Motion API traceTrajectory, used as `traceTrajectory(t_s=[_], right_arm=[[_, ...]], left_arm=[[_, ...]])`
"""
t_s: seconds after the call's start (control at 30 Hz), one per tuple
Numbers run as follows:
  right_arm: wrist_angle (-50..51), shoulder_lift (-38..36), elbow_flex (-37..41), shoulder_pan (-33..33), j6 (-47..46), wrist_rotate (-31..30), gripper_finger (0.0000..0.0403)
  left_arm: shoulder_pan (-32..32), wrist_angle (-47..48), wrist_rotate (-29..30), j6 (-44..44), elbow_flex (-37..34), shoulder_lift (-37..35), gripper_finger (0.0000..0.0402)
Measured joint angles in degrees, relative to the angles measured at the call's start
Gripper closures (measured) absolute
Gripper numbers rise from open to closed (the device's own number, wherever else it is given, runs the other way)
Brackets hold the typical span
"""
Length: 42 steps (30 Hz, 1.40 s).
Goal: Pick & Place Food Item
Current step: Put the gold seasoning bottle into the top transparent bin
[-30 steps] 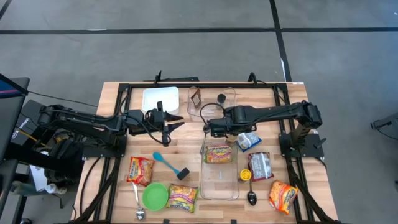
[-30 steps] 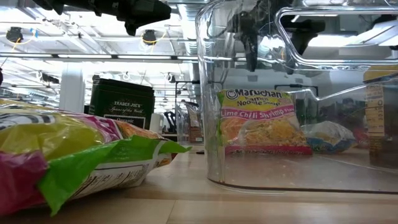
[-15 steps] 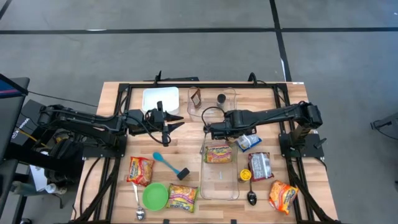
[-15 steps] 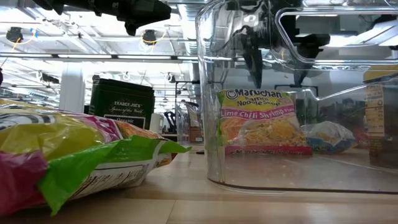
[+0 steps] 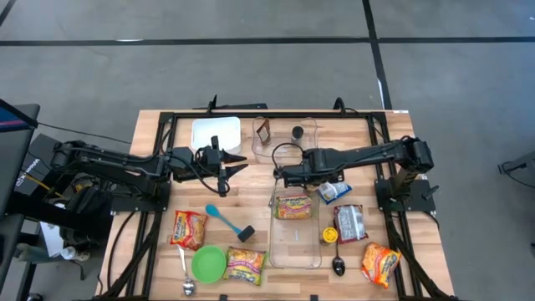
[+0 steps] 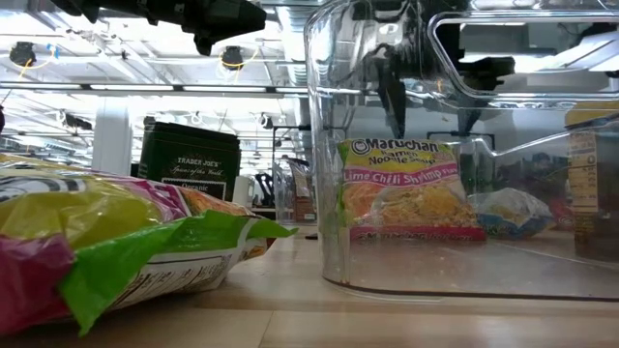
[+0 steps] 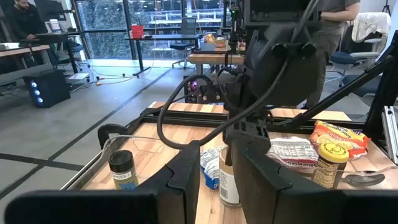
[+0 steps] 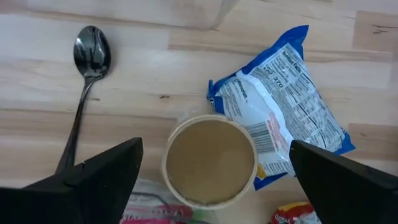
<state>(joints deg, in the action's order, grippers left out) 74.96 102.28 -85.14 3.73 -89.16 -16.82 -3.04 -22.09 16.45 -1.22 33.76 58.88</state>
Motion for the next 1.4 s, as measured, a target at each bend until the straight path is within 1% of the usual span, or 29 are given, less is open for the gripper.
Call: traceTrajectory(t_s=[0.1,0.43,0.57,0.9,1.1,1.4], right_arm=[[-2.3,-0.18,1.85,-0.04,-0.02,0.0,0.0003],[-12.67,-6.95,12.09,-0.46,0.44,0.09,0.0003],[-15.11,-7.2,14.22,-0.44,0.53,0.26,0.0003],[-17.9,-5.89,15.07,-0.48,1.11,0.26,0.0003],[-17.63,-4.2,15.14,-0.5,1.11,0.44,0.0003],[-17.83,-3.91,15.07,-0.46,1.28,0.46,0.0003]], left_arm=[[-0.01,0.0,-0.01,0.01,0.0,-0.01,0.0314],[-0.01,-0.35,0.0,0.01,0.0,-0.01,0.0314],[0.0,-0.79,0.0,0.0,0.0,0.01,0.0314],[0.01,-1.04,-0.01,-0.01,0.0,-0.01,0.0314],[-0.01,-1.2,0.01,-0.01,0.0,-0.01,0.0314],[0.0,-1.16,0.0,-0.01,0.0,0.01,0.0314]])
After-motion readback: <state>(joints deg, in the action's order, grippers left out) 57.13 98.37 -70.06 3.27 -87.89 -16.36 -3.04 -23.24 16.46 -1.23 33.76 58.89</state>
